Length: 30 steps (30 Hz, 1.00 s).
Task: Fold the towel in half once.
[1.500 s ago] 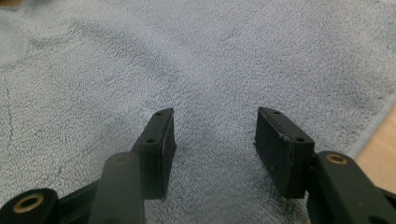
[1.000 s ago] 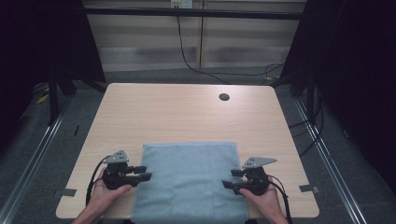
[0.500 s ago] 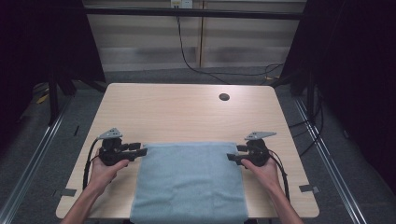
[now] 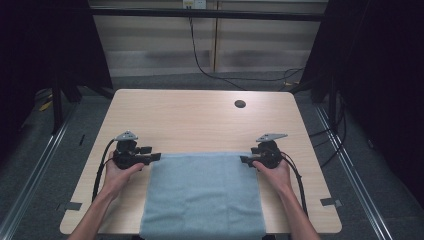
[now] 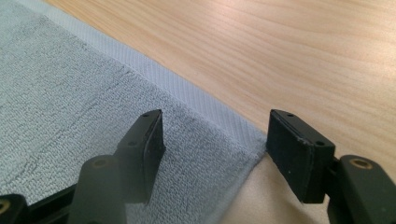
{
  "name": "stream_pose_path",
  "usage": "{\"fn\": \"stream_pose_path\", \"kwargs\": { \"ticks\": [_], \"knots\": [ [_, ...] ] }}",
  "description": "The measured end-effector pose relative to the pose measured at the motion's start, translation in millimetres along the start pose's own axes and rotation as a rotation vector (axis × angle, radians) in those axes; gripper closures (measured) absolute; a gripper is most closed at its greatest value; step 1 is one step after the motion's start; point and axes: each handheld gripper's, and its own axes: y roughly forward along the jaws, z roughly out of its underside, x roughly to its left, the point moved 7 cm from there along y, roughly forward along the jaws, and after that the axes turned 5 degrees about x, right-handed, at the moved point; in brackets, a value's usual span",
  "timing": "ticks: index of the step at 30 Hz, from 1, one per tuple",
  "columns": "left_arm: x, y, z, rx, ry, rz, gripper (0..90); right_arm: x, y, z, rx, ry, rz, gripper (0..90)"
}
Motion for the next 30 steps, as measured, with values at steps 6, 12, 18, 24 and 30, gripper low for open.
{"fn": "stream_pose_path", "kwargs": {
  "ticks": [6, 12, 18, 24, 30],
  "knots": [
    [1.2, 1.6, 1.5, -0.002, -0.002, -0.005, 36.3, 2.0, 2.7, 3.2, 0.009, -0.038, 0.073, 39.4],
    [5.2, 3.5, 6.0, 0.010, -0.003, -0.014, 34.9, 6.9, 1.6, 2.9, 0.005, -0.032, 0.061, 62.5],
    [7.5, 5.4, 9.0, 0.023, 0.024, -0.015, 34.0, 9.0, 2.8, 2.8, -0.012, 0.003, 0.006, 81.4],
    [4.8, 14.3, 12.1, 0.045, 0.065, -0.032, 43.8, 9.5, 2.4, 3.3, -0.010, 0.003, 0.002, 82.4],
    [2.9, 23.1, 14.1, 0.059, 0.108, -0.054, 44.1, 9.2, 2.5, 3.3, -0.014, 0.002, -0.001, 82.2]
  ]
}}
